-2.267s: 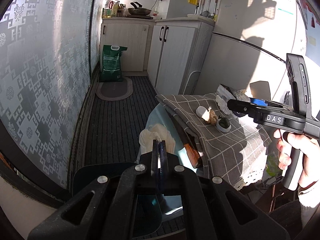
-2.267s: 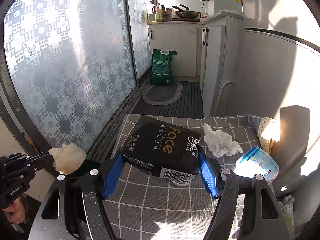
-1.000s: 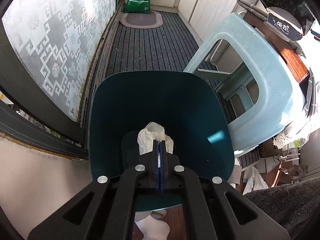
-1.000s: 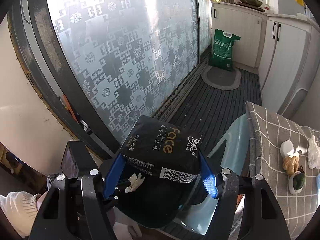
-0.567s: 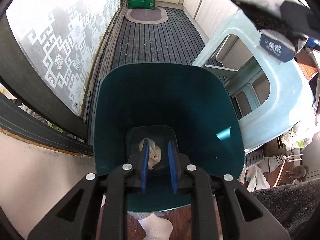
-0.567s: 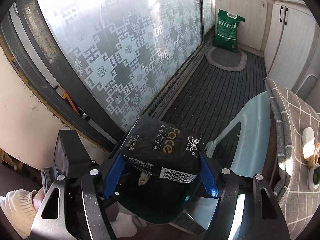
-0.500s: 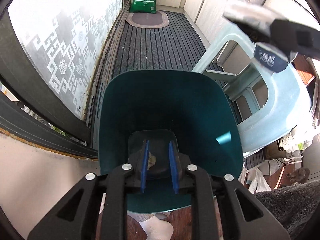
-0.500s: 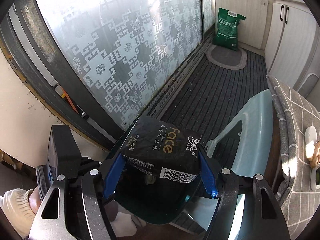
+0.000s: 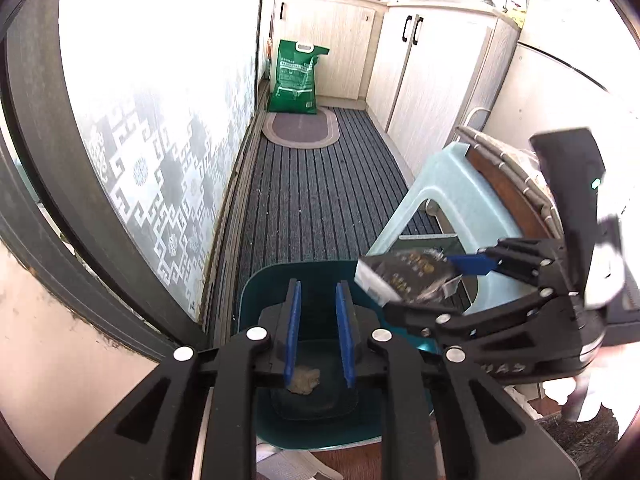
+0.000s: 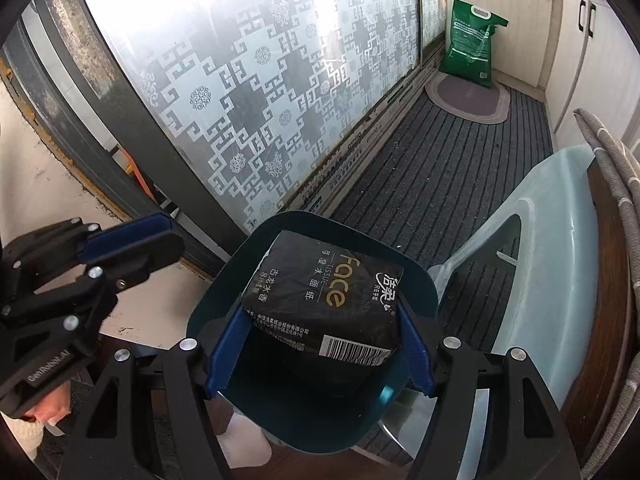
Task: Collect trash
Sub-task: 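Open the left tool then the right tool, dropping both items into the bin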
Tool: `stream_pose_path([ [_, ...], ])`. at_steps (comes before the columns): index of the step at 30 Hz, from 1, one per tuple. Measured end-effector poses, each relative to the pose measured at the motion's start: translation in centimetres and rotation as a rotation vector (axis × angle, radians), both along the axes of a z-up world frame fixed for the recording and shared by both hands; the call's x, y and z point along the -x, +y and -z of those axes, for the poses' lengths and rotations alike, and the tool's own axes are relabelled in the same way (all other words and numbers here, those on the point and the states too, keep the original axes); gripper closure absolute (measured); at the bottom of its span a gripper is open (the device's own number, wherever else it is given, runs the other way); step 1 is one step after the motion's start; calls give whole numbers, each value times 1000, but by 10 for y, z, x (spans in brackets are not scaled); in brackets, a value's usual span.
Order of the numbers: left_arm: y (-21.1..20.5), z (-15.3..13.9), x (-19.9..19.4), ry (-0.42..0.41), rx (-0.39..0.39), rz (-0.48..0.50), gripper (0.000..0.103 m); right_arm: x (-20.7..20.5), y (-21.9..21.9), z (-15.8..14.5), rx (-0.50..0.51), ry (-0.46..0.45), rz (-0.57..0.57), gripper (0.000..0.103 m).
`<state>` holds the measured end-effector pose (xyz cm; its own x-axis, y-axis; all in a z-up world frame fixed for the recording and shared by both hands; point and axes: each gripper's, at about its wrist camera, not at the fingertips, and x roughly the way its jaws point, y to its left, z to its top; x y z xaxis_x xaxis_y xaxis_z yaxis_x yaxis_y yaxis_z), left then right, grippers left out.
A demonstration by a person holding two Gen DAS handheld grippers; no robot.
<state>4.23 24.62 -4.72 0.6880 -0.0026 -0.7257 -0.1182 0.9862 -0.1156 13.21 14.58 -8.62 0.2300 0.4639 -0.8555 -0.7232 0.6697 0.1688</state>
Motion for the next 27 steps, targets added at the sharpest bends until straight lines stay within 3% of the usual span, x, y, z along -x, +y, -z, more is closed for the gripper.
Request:
stream_pose_path([
  [17, -10, -80, 23, -200, 43, -4, 90, 11, 15, 64, 128, 45, -56, 32],
  [24, -17, -105, 31, -263, 40, -6, 90, 18, 12, 72, 153, 48, -79, 28],
  [27, -19, -113, 34, -289, 43, -9, 84, 18, 8, 68, 136, 49, -76, 24],
])
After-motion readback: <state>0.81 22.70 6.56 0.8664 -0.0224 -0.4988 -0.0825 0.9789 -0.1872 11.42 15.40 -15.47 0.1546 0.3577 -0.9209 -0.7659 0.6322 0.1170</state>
